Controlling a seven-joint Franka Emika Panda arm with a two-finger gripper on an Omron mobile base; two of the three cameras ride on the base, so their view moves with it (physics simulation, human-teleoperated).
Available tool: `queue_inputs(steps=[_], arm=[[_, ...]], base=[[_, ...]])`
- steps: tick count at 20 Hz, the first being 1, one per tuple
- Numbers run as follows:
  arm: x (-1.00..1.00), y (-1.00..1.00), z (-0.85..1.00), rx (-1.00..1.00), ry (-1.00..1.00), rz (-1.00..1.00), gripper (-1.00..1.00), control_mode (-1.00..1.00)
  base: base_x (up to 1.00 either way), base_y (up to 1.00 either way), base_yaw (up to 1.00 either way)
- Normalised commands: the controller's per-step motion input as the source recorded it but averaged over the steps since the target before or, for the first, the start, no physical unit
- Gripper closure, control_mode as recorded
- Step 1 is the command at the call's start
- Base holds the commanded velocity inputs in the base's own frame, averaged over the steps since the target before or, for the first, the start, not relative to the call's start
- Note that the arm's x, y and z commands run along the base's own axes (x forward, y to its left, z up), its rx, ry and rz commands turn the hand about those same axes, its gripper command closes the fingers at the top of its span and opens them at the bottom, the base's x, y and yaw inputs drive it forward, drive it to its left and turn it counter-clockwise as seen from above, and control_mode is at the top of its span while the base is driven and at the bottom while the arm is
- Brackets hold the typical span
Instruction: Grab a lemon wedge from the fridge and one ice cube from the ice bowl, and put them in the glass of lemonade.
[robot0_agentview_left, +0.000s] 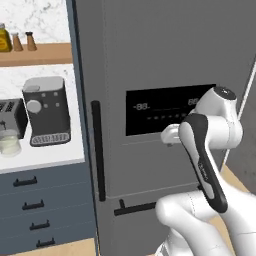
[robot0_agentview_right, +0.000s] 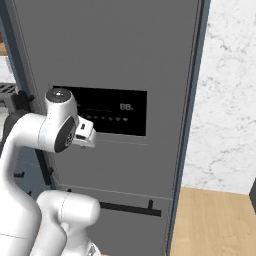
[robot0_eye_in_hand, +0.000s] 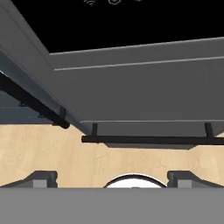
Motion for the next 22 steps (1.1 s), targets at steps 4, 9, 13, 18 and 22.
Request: queue_inputs(steps=[4, 9, 13, 18, 22], arm=[[0.0, 0.0, 0.0, 0.0, 0.0, 0.0, -1.0, 1.0], [0.0, 0.0, 0.0, 0.0, 0.0, 0.0, -1.0, 1.0], [0.0, 0.0, 0.0, 0.0, 0.0, 0.0, -1.0, 1.0], [0.0, 0.0, 0.0, 0.0, 0.0, 0.0, -1.0, 1.0], [0.0, 0.0, 0.0, 0.0, 0.0, 0.0, -1.0, 1.0]], base=[[0.0, 0.74, -0.35], [-0.03, 0.41, -0.37], [-0.21, 0.36, -0.24], [-0.19, 0.6, -0.03], [-0.42, 0.39, 0.0]])
